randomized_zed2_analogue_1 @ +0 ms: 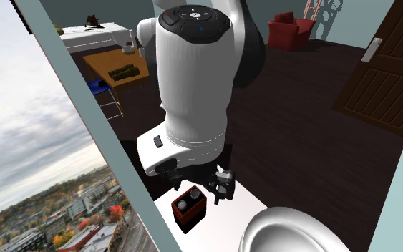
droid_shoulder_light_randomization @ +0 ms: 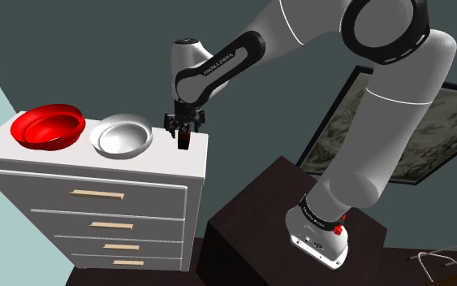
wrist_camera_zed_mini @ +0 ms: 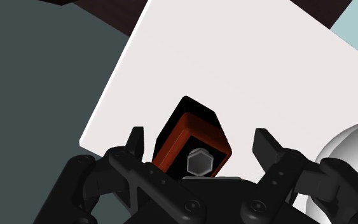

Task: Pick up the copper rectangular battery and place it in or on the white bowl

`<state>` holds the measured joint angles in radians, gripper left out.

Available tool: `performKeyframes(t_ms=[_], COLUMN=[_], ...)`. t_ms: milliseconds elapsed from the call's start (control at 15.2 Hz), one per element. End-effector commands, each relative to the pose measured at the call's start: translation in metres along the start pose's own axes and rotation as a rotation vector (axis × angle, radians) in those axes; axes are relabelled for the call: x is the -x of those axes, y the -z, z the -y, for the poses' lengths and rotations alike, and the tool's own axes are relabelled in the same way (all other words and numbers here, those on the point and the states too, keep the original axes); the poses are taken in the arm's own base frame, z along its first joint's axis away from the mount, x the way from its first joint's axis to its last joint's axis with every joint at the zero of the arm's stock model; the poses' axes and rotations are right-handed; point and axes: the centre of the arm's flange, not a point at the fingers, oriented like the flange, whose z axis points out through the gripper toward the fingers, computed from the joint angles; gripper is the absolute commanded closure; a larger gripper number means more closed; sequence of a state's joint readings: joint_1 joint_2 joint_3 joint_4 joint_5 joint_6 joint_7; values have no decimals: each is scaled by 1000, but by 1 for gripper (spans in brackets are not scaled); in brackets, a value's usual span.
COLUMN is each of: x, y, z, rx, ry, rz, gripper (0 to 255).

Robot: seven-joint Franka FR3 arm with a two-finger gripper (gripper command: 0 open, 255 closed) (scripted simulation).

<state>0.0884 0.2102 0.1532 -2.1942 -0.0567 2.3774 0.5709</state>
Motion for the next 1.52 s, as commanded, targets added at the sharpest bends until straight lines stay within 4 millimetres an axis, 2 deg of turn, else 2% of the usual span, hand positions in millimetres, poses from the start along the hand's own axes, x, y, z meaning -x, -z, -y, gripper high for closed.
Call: performKeyframes(t_ms=[0, 132, 198, 792, 1452], x=[0, 0, 0, 0, 1], y=[0, 0, 0, 0, 53], z=[0, 0, 0, 0, -1], rx=[0, 0, 0, 0, 0], ry=[0, 0, 0, 0, 0], rz=[0, 0, 0, 0, 0], gripper=[0, 0, 255, 255, 255])
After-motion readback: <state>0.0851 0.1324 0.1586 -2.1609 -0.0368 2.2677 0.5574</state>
